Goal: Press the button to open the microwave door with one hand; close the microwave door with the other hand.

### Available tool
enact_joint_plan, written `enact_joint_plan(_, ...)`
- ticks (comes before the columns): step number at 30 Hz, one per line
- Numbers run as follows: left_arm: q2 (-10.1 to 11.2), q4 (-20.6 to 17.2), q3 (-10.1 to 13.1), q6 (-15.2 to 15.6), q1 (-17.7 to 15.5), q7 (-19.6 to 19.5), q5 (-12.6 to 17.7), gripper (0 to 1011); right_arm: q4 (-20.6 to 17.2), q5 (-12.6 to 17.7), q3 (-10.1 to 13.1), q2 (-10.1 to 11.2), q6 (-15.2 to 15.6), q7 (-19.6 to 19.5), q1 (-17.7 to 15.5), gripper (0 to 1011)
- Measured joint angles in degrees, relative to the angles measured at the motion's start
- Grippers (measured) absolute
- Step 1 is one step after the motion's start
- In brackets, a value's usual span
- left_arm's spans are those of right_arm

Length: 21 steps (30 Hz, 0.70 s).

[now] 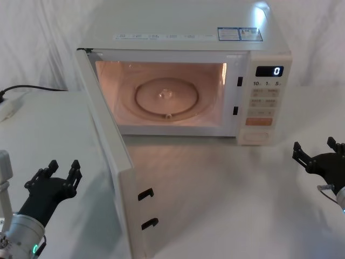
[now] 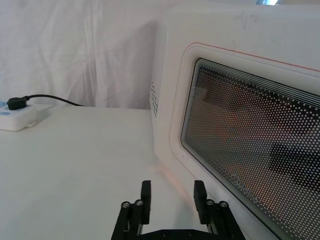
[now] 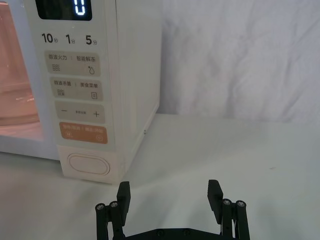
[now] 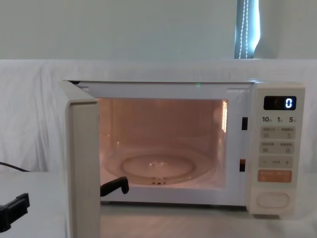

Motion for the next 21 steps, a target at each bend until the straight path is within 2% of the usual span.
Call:
enact_joint_plan(1, 0.00, 0.00, 0.00, 0.00, 0.00, 0.00, 0.00, 561, 0.00, 0.00, 0.00, 0.00, 0.00, 0.00, 0.00, 1002)
enact_joint_plan(8, 0.00, 0.00, 0.00, 0.00, 0.00, 0.00, 0.00, 310, 0.00, 0.00, 0.00, 0.00, 0.00, 0.00, 0.00, 1002)
enact_joint_plan(10, 0.00, 0.00, 0.00, 0.00, 0.00, 0.00, 0.00, 267, 0.00, 0.00, 0.00, 0.00, 0.00, 0.00, 0.00, 1002)
enact_joint_plan(11, 0.00, 0.00, 0.00, 0.00, 0.00, 0.00, 0.00, 208, 0.00, 0.00, 0.00, 0.00, 0.00, 0.00, 0.00, 1002)
enact_joint_plan(14, 0.00, 0.00, 0.00, 0.00, 0.00, 0.00, 0.00, 152, 0.00, 0.00, 0.00, 0.00, 0.00, 0.00, 0.00, 1002)
enact_joint_plan(16, 0.00, 0.00, 0.00, 0.00, 0.00, 0.00, 0.00, 53, 0.00, 0.00, 0.00, 0.00, 0.00, 0.00, 0.00, 1002)
enact_joint_plan(19, 0.00, 0.00, 0.00, 0.00, 0.00, 0.00, 0.00, 0, 0.00, 0.00, 0.00, 0.00, 0.00, 0.00, 0.00, 1002)
enact_joint_plan(21, 0.00, 0.00, 0.00, 0.00, 0.00, 0.00, 0.00, 0, 0.00, 0.00, 0.00, 0.00, 0.00, 0.00, 0.00, 1002)
